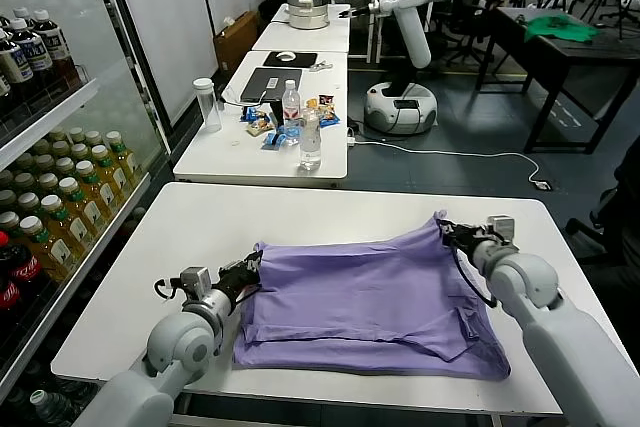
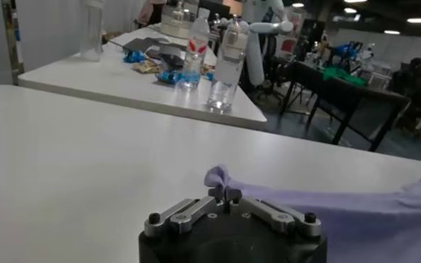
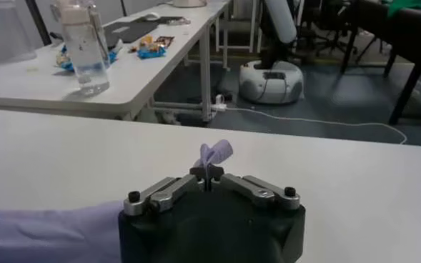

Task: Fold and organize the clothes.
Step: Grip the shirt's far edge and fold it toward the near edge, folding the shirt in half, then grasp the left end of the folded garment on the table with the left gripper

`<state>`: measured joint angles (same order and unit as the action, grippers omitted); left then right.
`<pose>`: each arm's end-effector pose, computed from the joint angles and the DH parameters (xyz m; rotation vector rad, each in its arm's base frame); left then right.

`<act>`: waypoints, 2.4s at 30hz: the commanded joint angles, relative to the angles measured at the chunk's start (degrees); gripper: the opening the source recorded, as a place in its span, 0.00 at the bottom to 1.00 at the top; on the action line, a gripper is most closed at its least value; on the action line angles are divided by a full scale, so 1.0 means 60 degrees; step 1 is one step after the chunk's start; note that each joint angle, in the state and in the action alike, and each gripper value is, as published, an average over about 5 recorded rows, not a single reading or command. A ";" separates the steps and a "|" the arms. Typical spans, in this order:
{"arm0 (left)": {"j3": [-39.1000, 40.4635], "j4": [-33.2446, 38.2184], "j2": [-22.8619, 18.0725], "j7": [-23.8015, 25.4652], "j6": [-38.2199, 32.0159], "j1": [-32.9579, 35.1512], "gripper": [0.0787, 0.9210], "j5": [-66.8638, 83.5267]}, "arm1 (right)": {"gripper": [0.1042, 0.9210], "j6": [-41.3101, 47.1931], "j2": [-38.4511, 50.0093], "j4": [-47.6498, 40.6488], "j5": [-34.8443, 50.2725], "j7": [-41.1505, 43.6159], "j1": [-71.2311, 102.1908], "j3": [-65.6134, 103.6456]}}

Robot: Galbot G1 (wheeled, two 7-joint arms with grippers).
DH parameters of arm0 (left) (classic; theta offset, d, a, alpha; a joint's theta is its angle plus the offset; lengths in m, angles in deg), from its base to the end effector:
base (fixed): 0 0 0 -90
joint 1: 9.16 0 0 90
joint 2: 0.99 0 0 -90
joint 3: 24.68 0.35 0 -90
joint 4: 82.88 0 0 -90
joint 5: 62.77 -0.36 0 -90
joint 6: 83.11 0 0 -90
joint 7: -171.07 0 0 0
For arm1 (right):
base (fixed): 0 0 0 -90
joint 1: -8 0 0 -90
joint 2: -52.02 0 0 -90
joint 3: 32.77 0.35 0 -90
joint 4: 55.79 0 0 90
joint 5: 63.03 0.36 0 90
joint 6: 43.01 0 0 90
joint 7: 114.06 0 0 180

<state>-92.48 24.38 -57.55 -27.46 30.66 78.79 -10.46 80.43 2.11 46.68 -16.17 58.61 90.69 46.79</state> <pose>0.3279 0.0256 -0.2629 -0.3376 -2.6662 0.2636 0.3746 -0.1266 -0.2033 0.2589 -2.7102 -0.0055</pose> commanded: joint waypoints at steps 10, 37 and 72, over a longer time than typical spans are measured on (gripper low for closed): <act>-0.0240 0.1198 0.0485 0.0066 0.0576 0.1214 0.01 0.0179 | 0.01 -0.0018 0.0155 0.3354 -0.0206 -0.0112 0.5236 0.3439; -0.0279 0.1840 -0.0466 -0.0691 -0.0260 0.2384 0.44 -0.3622 | 0.49 -0.0039 -0.0776 0.3274 -0.1923 -0.0010 0.5381 0.3077; -0.0004 0.0487 -0.3481 -0.2046 -0.1087 0.3692 0.57 -0.6011 | 0.88 -0.0051 -0.1029 0.3710 -0.2115 0.0022 0.6364 0.3344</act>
<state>-92.63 28.12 -76.93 -39.39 24.47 100.25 -48.10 80.12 -3.99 68.54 -28.71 58.72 128.21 66.66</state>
